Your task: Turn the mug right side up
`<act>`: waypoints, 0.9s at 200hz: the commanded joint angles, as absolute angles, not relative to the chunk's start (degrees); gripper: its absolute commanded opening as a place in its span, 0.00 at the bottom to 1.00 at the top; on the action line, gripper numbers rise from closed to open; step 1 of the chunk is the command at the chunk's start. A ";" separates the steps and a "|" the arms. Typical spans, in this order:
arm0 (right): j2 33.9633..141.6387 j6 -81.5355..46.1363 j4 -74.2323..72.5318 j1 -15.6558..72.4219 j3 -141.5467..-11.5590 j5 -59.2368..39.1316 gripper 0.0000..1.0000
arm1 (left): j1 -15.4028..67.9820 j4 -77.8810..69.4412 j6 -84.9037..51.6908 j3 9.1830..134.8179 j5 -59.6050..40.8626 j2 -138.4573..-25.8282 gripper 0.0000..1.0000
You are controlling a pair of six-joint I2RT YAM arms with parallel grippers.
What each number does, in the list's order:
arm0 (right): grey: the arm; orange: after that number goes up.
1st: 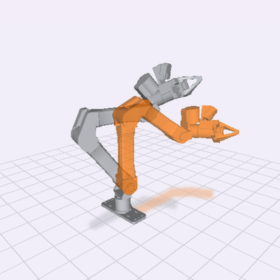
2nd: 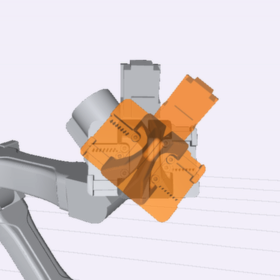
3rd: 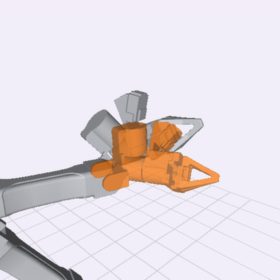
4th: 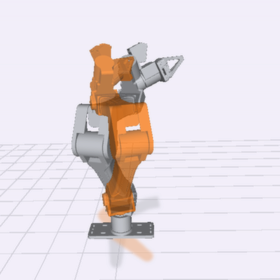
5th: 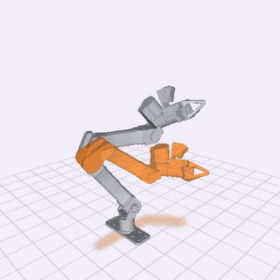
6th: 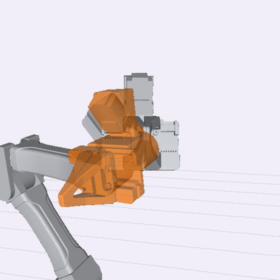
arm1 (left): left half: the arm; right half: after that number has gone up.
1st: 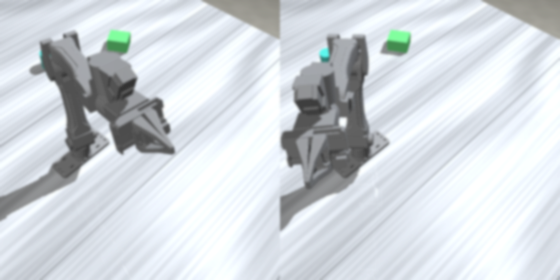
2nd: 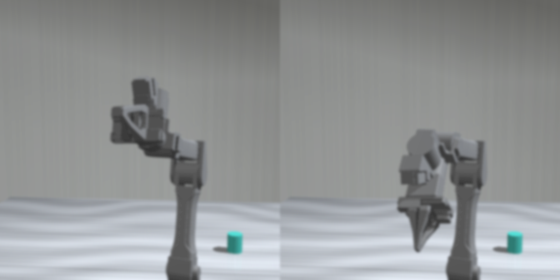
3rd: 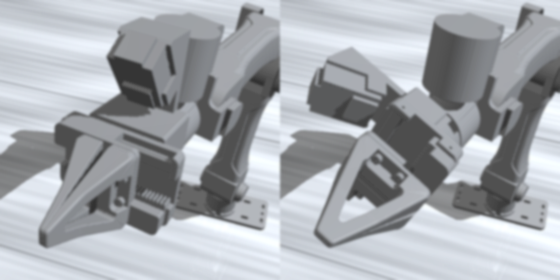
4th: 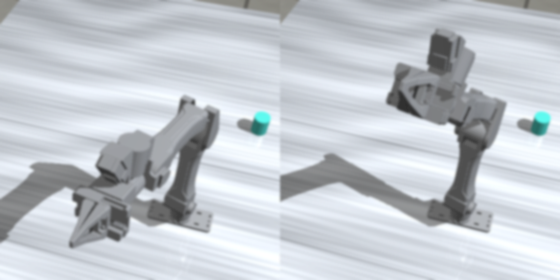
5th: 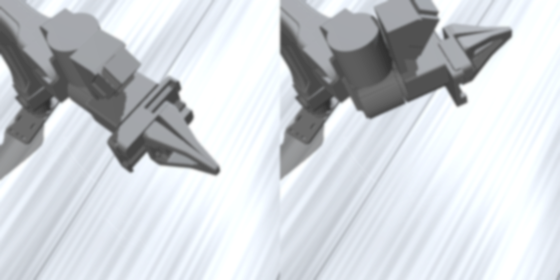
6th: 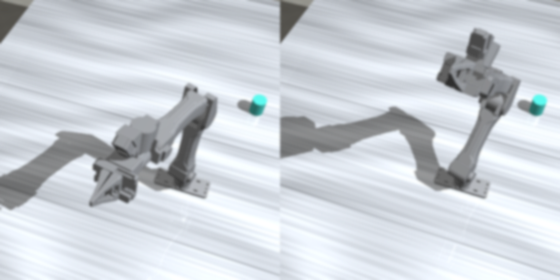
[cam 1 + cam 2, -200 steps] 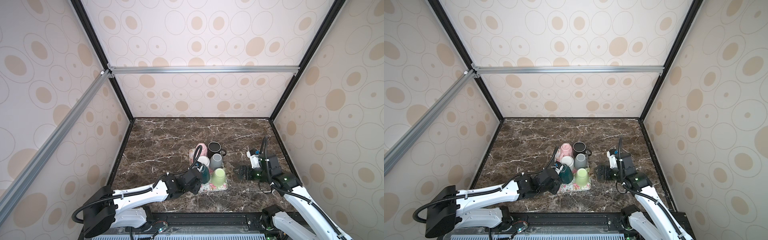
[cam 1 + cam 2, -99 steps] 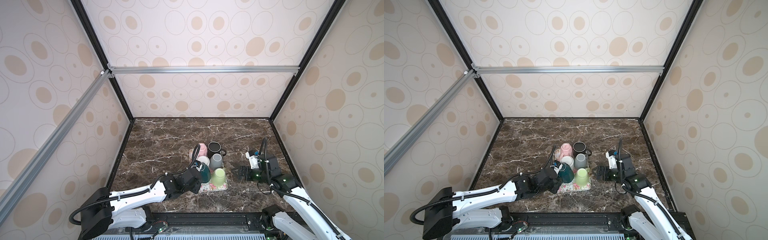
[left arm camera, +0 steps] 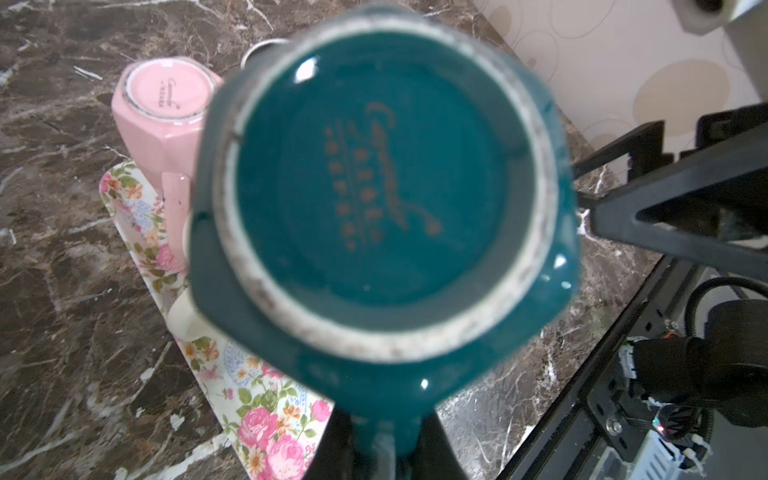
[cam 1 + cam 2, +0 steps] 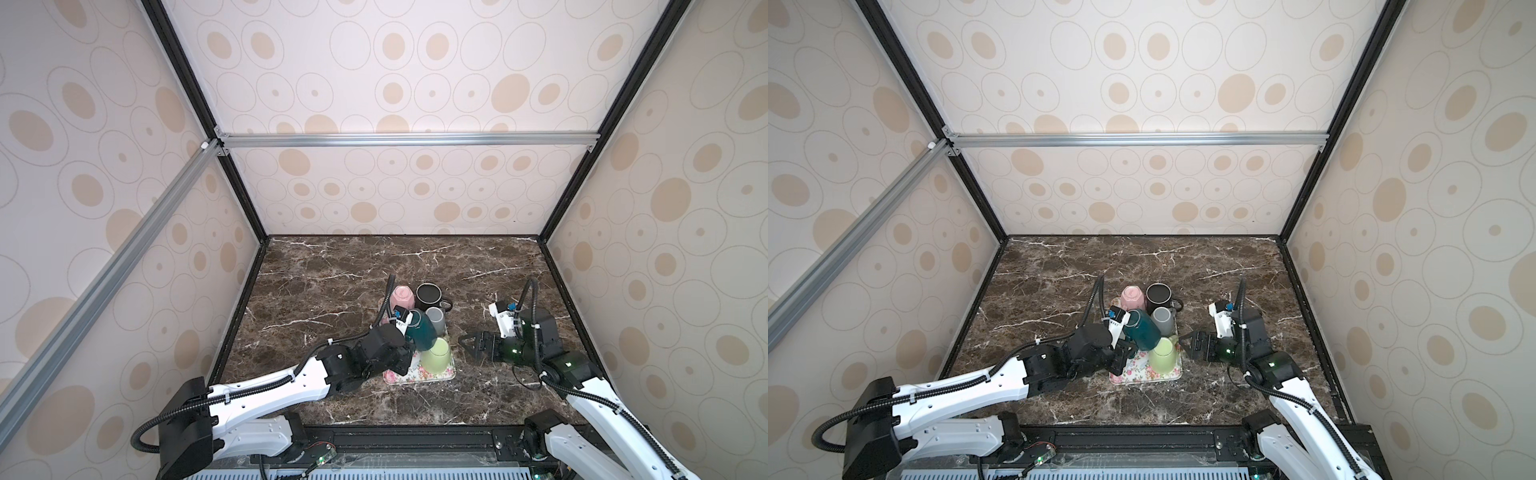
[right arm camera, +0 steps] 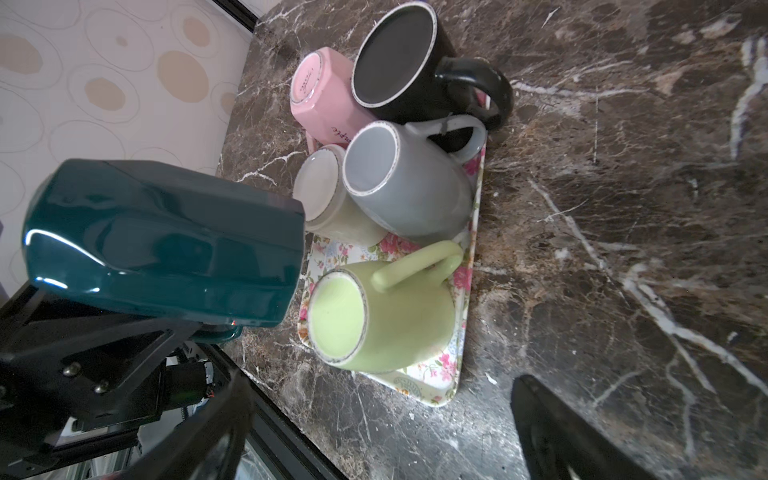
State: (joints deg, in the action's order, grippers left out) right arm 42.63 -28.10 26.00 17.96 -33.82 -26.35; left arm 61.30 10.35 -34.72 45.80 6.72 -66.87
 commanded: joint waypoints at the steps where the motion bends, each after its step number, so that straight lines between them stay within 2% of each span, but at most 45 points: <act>1: 41.83 -29.91 22.73 18.24 -32.68 -28.67 1.00 | 61.04 3.74 -35.16 50.48 7.90 -65.75 0.00; 54: 41.13 -34.34 14.91 18.19 -30.60 -31.92 1.00 | 59.09 -4.69 -35.68 52.75 5.08 -66.47 0.00; 112: 40.41 -41.28 1.85 18.22 -28.06 -35.02 0.99 | 55.51 -12.14 -37.16 57.23 -3.68 -71.76 0.00; 160: 42.50 -43.44 -5.53 18.22 -28.01 -36.32 0.85 | 53.03 -19.25 -39.88 59.12 -10.42 -75.68 0.00; 180: 44.01 -44.34 -7.96 18.25 -28.66 -36.72 0.86 | 52.13 -22.43 -40.94 59.50 -13.72 -77.35 0.00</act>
